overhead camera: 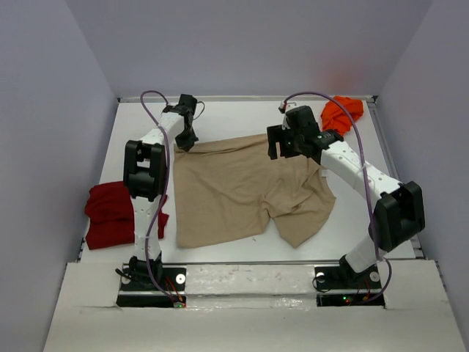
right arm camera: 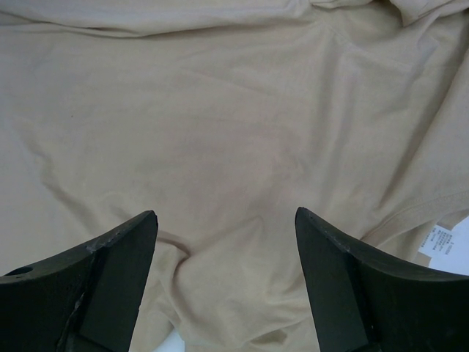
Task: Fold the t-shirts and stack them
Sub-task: Flatten out the tshirt
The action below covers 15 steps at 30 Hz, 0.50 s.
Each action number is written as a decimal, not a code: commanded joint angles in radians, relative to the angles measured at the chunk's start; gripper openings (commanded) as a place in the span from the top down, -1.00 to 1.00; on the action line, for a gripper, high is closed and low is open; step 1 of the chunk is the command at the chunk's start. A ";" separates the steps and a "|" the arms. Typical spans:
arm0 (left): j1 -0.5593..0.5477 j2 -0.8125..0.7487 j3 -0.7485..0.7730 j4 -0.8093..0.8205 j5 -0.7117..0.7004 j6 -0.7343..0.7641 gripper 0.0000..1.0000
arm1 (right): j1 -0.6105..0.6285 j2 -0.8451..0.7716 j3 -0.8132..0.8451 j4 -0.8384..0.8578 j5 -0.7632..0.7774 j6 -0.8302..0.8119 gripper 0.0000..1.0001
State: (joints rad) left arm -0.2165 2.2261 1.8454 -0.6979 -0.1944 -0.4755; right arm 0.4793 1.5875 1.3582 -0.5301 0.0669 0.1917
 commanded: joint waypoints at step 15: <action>0.043 0.092 0.453 -0.089 -0.002 0.008 1.00 | 0.007 0.049 -0.027 0.048 -0.045 0.017 -0.59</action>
State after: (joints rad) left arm -0.2008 2.2589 2.2860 -0.7845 -0.2054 -0.4721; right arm 0.4793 1.6440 1.3396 -0.5152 0.0357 0.2062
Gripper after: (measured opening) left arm 0.014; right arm 0.797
